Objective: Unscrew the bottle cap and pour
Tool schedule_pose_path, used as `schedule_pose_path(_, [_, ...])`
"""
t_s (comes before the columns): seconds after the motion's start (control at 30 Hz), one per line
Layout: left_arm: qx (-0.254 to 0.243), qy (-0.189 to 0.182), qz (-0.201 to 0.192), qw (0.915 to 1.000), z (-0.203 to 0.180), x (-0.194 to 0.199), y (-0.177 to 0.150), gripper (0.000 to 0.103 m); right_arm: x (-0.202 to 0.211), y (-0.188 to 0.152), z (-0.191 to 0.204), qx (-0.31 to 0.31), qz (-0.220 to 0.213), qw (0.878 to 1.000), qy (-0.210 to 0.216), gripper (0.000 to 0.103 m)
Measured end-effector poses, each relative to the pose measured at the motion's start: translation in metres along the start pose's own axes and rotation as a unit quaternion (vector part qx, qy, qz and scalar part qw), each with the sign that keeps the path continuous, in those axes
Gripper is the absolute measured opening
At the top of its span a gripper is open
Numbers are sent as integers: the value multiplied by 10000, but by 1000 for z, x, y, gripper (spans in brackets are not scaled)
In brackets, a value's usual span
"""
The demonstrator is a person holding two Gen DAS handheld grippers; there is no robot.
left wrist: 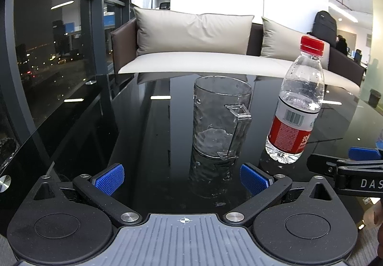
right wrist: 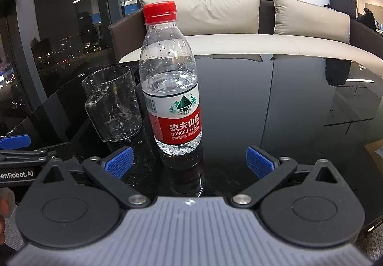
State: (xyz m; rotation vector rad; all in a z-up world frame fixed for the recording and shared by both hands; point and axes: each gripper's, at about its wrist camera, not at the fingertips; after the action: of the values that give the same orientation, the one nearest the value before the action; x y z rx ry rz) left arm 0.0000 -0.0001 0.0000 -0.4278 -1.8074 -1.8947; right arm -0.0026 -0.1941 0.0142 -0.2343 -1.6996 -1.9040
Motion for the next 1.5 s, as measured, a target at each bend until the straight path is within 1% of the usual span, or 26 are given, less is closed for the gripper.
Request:
schedule_pose_path(0.37, [-17,37,-9,10000,-2,-1,0,102,-2,0,3,82,-31,9999,-66,103])
schedule_pose_path(0.53, [15,-7,-5,10000,0,0,0,102,-4,0,4,103,-9,9999,-103,103])
schedule_pose_path(1.5, [14,-57,8,10000,2,3,4,102,-4,0,0,75,-34,9999,-106,103])
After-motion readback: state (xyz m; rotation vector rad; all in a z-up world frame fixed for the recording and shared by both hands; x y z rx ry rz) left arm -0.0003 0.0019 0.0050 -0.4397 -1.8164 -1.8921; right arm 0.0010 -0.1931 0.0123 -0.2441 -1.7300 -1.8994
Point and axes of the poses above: each gripper's, at about its wrist camera, not at the fingertips, and x roughly against the way its jaws point, z to its left, y to its top, and after that the axes turned 7 degrees about y, right-handed
